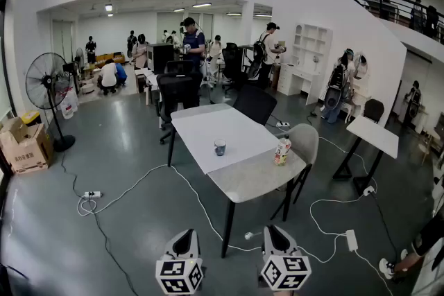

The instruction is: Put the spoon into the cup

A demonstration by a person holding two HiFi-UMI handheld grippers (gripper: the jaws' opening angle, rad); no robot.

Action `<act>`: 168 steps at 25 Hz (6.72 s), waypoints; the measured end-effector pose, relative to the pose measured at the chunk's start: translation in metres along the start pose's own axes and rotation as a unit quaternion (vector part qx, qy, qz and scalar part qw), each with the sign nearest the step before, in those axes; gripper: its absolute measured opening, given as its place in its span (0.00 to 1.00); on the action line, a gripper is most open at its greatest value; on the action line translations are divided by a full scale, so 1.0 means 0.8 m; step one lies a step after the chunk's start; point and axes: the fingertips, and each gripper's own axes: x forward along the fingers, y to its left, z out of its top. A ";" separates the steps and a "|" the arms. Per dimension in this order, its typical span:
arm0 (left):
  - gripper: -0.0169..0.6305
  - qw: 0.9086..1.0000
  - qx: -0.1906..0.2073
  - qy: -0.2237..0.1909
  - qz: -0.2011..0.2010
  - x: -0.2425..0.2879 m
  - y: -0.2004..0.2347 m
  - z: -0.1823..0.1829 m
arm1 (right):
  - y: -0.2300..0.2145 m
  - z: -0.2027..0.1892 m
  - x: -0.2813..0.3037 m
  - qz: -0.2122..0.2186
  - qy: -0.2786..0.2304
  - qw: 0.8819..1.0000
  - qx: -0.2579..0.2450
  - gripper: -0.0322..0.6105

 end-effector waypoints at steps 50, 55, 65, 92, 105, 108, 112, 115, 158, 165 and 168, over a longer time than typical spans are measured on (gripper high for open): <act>0.05 1.000 0.019 0.007 0.019 0.286 0.112 0.046 | -0.039 0.022 0.323 0.015 0.008 1.000 0.024 0.15; 0.05 0.999 0.020 0.013 0.022 0.327 0.119 0.042 | -0.057 0.016 0.364 0.016 0.018 0.999 0.031 0.15; 0.05 0.999 0.005 0.038 0.034 0.385 0.156 0.027 | -0.066 -0.008 0.432 0.013 0.051 0.998 0.037 0.15; 0.05 0.995 0.032 0.051 -0.080 0.649 0.270 0.106 | -0.078 0.047 0.642 -0.117 0.011 0.992 0.053 0.15; 0.05 0.992 0.042 0.093 -0.080 0.685 0.269 0.081 | -0.099 0.022 0.679 -0.113 0.047 0.990 0.069 0.15; 0.05 0.990 0.045 0.102 -0.083 0.688 0.265 0.075 | -0.101 0.020 0.684 -0.109 0.052 0.990 0.071 0.15; 0.05 0.989 0.044 0.117 -0.082 0.690 0.264 0.057 | -0.103 0.007 0.691 -0.107 0.062 0.989 0.076 0.15; 0.05 0.988 0.041 0.128 -0.076 0.693 0.267 0.045 | -0.104 -0.001 0.698 -0.104 0.069 0.989 0.079 0.15; 0.05 0.975 0.007 0.219 -0.028 0.725 0.303 -0.085 | -0.103 -0.136 0.759 -0.068 0.174 0.978 0.097 0.15; 0.05 0.974 0.004 0.225 -0.034 0.716 0.299 -0.091 | -0.104 -0.144 0.756 -0.079 0.182 0.976 0.094 0.15; 0.05 0.974 0.004 0.225 -0.038 0.714 0.297 -0.088 | -0.102 -0.145 0.757 -0.078 0.185 0.975 0.095 0.15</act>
